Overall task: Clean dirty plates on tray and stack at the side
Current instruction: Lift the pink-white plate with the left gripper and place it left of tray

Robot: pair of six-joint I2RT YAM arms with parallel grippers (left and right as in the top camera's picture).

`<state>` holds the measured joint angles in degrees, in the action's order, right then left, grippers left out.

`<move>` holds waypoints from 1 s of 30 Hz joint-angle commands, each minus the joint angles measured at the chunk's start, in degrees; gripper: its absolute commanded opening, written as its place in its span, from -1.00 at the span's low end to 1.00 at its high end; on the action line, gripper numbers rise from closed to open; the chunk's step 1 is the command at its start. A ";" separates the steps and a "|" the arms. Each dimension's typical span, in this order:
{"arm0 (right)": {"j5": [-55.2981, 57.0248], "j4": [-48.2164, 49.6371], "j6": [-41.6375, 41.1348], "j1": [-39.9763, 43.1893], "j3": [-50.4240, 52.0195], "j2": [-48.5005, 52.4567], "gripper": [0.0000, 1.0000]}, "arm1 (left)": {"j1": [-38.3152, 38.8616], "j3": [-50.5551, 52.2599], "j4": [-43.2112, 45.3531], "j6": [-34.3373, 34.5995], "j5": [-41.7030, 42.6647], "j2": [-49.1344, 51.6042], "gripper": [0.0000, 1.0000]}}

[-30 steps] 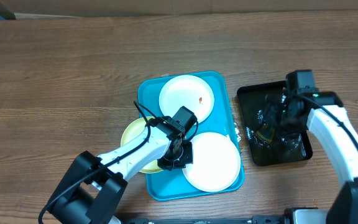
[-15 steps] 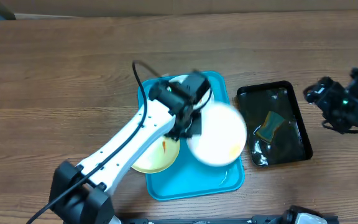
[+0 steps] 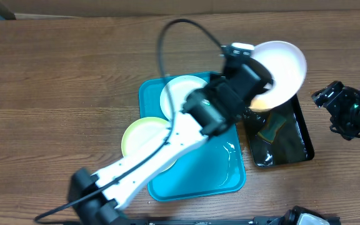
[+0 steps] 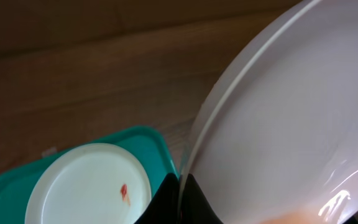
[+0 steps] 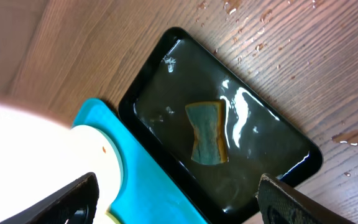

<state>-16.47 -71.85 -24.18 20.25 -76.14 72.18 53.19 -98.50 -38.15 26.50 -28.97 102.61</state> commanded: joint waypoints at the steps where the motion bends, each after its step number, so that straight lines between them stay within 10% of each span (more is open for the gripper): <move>1: -0.79 -0.66 0.87 0.24 -0.76 -0.24 0.66 | 3.17 -0.87 2.89 -12.70 -14.10 5.20 -0.92; 30: -0.76 -2.25 1.73 0.24 -0.76 -0.24 0.65 | 11.76 -0.90 14.93 -40.50 -34.27 7.52 -0.92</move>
<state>-16.58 -74.24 -23.70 20.27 -76.14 72.18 65.17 -98.52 -23.70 -11.84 -60.51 111.24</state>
